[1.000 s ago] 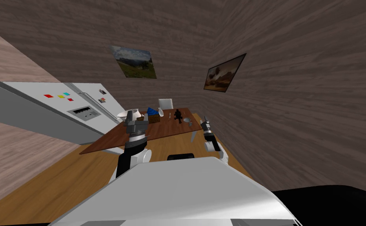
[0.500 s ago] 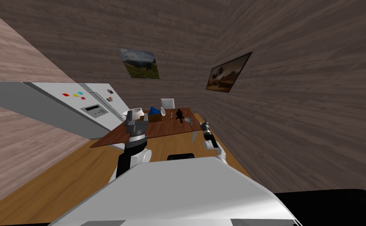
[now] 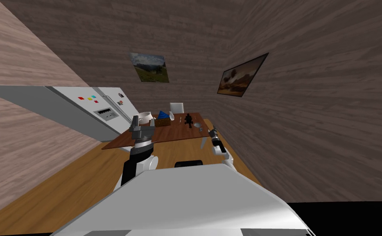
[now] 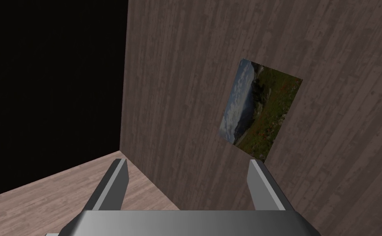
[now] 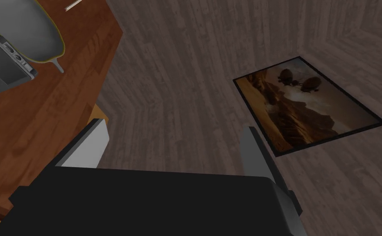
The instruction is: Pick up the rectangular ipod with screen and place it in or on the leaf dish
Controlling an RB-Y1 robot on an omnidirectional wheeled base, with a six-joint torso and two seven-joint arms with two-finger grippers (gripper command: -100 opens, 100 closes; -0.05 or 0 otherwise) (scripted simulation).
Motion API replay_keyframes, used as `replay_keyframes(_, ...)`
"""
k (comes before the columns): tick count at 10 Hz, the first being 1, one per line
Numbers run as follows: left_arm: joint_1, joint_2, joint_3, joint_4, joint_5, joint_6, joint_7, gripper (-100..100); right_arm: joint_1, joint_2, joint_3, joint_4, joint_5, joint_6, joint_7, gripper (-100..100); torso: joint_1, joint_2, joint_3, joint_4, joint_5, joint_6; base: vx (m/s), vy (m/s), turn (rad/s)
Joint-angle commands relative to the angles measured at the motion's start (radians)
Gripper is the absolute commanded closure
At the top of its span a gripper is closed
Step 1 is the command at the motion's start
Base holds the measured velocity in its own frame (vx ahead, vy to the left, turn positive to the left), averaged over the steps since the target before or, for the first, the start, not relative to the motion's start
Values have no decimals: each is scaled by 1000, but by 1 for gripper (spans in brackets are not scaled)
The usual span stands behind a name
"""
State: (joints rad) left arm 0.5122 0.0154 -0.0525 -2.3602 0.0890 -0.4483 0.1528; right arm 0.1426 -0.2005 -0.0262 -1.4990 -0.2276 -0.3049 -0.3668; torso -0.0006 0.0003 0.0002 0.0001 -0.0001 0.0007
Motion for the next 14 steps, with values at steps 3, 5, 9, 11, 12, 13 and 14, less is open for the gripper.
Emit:
replay_keyframes(3, 0, 0, 0, 0, 0, 0, 0, 0, -71, -4, -27, 114, -61, 45, -80, -100, 0, 0, 0, 0, 0, 0, -11, -3, 72)
replay_keyframes(5, 0, 0, 0, 0, 0, 0, 0, 0, -106, -4, -40, 182, -89, 63, -116, -100, 0, 0, 0, 0, 0, 0, -8, -3, 70)
replay_keyframes(9, 0, 0, 0, 0, 0, 0, 0, 0, -178, 0, -70, 300, -147, 98, -185, -100, 0, -1, 0, 0, 0, 0, -5, -6, 54)
replay_keyframes(11, 0, 0, 0, 0, 0, 0, 0, 0, -178, 0, -70, 330, -147, 98, -185, -100, 0, -1, 0, 0, 0, 0, -2, -5, 22)
replay_keyframes(12, 0, 0, 0, 0, 0, 0, 0, 0, -214, 3, -86, 363, -175, 114, -218, -100, 0, -1, 0, 0, 0, 0, -2, -7, 54)
replay_keyframes(13, 0, 0, 0, 0, 0, 0, 0, 0, -214, 3, -86, 390, -175, 114, -218, -100, 0, -1, 0, 0, 0, 0, -1, -9, 49)
replay_keyframes(14, 0, 0, 0, 0, 0, 0, 0, 0, -251, 7, -102, 432, -204, 129, -251, -100, 0, -1, 0, 0, 0, 0, 1, -12, 72)
